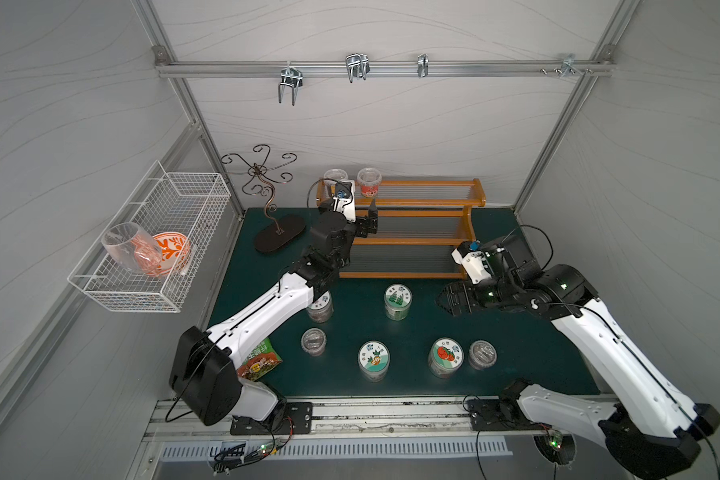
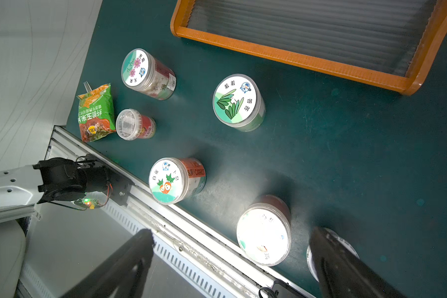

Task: Place the seed container on the shelf
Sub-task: Place the seed jar on the shelf, then pick up the seed jar at the center of the board.

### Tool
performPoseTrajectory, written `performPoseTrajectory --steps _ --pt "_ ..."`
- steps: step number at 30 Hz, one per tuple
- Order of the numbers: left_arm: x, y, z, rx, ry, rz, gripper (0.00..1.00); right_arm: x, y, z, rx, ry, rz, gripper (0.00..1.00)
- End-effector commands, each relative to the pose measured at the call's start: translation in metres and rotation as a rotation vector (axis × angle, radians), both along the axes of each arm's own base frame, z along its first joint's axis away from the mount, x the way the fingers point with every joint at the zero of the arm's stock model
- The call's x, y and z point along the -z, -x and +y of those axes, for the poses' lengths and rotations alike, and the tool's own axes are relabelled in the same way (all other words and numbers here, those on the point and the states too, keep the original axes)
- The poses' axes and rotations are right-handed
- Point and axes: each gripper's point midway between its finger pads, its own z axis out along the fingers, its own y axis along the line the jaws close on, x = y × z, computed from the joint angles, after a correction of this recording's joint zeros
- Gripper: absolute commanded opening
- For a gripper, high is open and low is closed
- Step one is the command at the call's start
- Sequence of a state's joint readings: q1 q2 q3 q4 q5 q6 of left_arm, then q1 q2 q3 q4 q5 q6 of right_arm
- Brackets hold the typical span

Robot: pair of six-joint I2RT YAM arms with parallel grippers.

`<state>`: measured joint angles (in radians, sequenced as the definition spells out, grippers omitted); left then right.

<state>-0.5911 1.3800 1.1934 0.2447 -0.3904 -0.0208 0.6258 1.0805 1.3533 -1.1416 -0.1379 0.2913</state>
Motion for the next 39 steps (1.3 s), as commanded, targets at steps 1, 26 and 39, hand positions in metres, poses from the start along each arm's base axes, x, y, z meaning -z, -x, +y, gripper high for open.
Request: performPoseTrajectory --steps 1,26,39 --pt "0.006 0.023 0.022 -0.041 0.022 0.122 1.00 -0.003 -0.001 0.004 -0.008 -0.044 -0.017 0.99" --pt "0.193 0.244 0.118 -0.262 0.125 1.181 1.00 0.025 0.003 0.056 -0.149 -0.218 0.031 0.99" --pt "0.261 0.258 0.106 -0.288 0.191 1.324 0.99 0.031 0.026 0.086 -0.337 -0.236 -0.029 0.99"
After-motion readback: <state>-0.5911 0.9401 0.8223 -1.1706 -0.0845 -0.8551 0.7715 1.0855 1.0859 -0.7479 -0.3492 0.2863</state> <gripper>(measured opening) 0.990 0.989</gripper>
